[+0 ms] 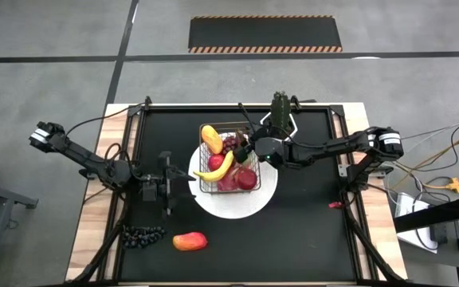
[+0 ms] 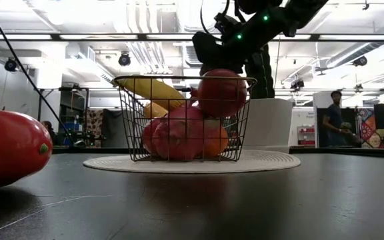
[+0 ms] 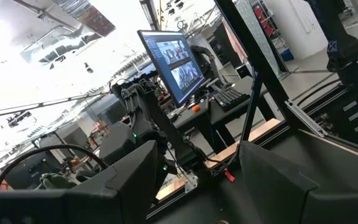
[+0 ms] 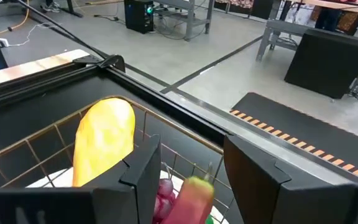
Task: Build produce basket
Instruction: Put the red mango into the gold wire basket
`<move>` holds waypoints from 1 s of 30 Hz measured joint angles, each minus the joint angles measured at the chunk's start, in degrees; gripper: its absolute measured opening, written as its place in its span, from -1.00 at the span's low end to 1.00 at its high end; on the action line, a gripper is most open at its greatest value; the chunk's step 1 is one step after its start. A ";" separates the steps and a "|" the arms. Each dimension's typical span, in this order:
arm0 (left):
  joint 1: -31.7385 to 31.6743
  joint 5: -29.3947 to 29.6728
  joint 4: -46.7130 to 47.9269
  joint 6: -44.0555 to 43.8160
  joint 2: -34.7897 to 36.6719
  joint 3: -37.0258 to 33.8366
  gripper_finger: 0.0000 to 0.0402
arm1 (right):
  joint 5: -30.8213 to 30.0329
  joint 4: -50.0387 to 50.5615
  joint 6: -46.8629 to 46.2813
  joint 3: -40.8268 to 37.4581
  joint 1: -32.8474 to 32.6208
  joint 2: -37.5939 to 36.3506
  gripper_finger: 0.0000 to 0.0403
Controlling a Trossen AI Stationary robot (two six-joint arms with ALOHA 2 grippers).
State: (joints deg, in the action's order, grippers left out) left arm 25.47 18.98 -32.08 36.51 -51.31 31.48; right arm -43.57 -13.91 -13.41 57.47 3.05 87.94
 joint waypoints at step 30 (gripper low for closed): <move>4.01 2.88 -2.94 -38.31 -27.53 9.47 0.06 | 27.49 -2.13 34.13 -19.59 -19.28 -25.71 -0.24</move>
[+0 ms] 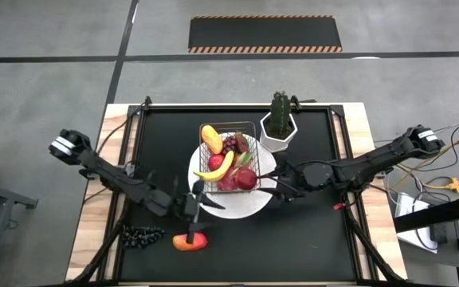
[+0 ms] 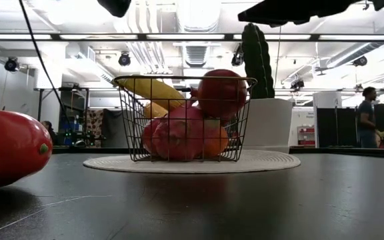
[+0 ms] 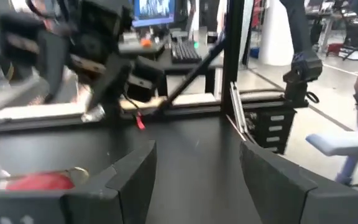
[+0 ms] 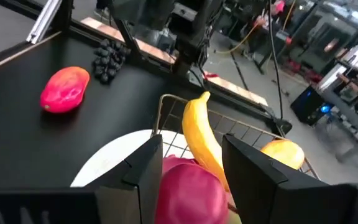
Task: Build produce basket
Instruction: Put the red mango into the gold wire basket
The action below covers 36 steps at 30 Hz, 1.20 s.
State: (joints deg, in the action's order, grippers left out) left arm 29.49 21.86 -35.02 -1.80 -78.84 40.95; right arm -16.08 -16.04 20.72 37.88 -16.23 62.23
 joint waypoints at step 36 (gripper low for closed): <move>6.41 -26.85 89.98 -58.24 -23.09 38.20 0.06 | 0.03 -5.52 4.10 -6.23 1.27 -5.22 -0.25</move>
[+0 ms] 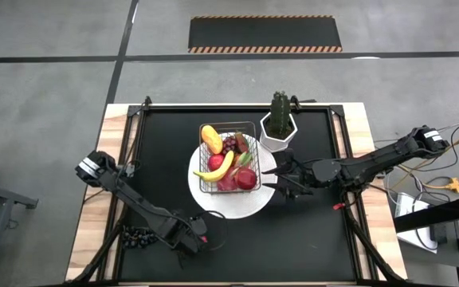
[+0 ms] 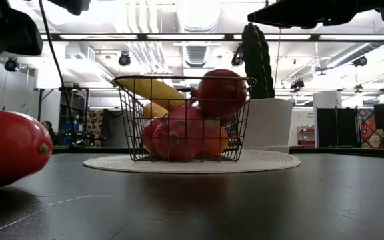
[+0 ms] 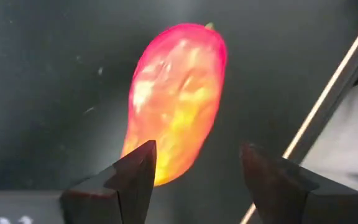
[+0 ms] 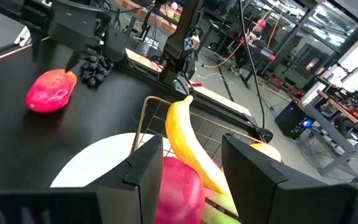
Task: Build produce basket
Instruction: Put the red mango into the gold wire basket
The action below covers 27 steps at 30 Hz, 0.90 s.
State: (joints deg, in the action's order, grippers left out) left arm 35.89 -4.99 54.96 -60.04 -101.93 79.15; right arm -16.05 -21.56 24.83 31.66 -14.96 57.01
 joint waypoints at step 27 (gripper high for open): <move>2.41 7.42 -8.63 7.95 -0.04 -8.81 0.54 | -0.02 0.26 -0.73 0.00 0.00 0.02 -0.25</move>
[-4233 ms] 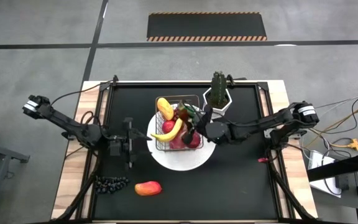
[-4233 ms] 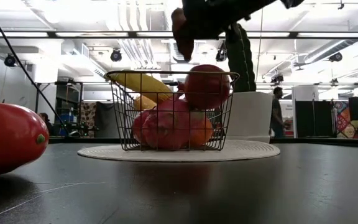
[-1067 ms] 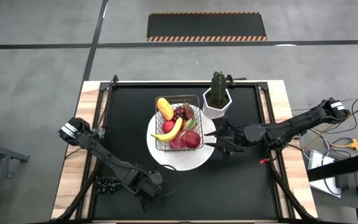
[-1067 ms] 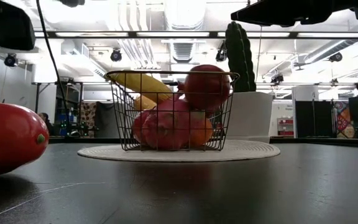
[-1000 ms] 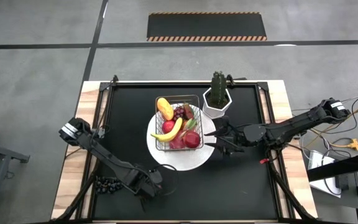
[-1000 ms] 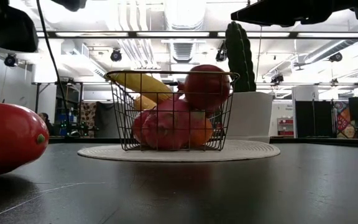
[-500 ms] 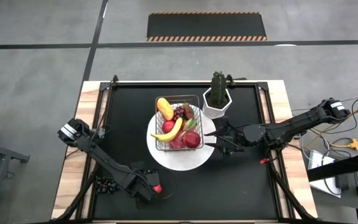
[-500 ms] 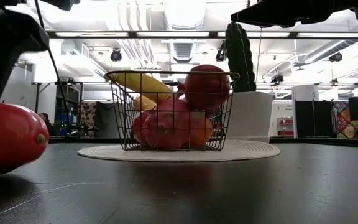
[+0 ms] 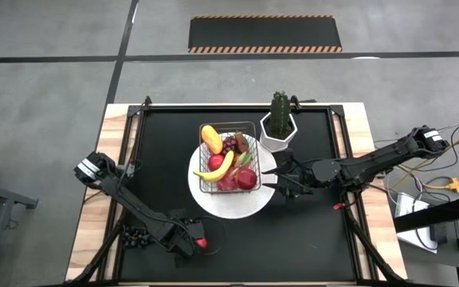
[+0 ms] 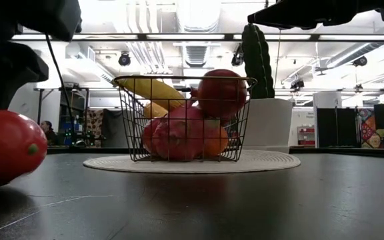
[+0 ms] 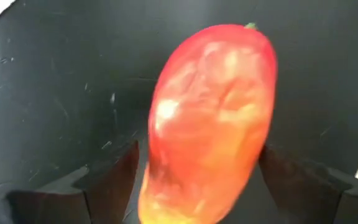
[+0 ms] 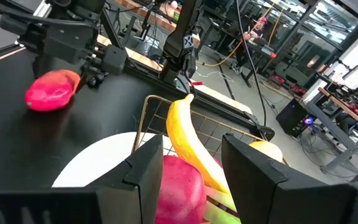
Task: Build produce basket
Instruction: Put the red mango into the gold wire basket
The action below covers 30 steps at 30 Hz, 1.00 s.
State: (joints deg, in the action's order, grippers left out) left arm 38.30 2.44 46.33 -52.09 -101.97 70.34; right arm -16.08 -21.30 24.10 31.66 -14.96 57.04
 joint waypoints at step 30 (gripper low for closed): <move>1.93 51.66 -20.91 25.17 13.56 -1.42 -0.10 | 0.02 -0.67 -6.17 -0.22 0.00 1.44 -0.25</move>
State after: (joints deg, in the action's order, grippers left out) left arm 40.24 54.10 25.42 -26.92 -88.41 68.92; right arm -16.05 -21.97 17.93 31.44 -14.96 58.47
